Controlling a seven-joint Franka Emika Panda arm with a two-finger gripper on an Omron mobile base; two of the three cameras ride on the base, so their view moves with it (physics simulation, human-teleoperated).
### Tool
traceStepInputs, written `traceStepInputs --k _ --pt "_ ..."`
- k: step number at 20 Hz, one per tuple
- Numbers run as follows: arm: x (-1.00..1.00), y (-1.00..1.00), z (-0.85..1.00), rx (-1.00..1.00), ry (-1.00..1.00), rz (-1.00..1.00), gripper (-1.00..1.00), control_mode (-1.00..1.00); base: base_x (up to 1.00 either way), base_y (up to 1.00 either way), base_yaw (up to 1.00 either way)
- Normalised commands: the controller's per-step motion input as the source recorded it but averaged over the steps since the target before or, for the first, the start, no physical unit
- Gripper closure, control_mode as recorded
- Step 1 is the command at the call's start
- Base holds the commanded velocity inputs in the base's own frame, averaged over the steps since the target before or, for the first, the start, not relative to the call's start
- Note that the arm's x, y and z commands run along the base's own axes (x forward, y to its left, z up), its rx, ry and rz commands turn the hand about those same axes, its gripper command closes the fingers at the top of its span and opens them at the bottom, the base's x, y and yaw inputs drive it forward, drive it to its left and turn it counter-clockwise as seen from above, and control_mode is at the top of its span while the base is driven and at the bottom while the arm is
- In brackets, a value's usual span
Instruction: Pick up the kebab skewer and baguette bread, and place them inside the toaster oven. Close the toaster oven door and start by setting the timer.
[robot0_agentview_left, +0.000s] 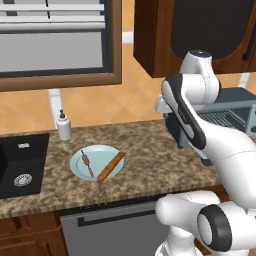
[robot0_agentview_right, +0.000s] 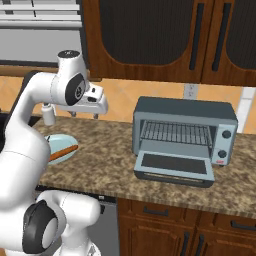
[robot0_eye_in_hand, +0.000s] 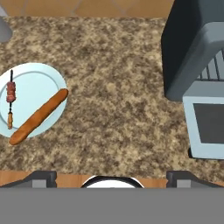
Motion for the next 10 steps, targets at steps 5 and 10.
traceStepInputs --k 5,10 --pt "-0.15 -0.20 -0.26 -0.01 0.00 0.02 -1.00 -1.00 0.00 0.00 0.00" --pt "-0.27 -0.98 -0.08 0.03 -0.21 0.38 -1.00 -1.00 0.00 0.00 0.00"
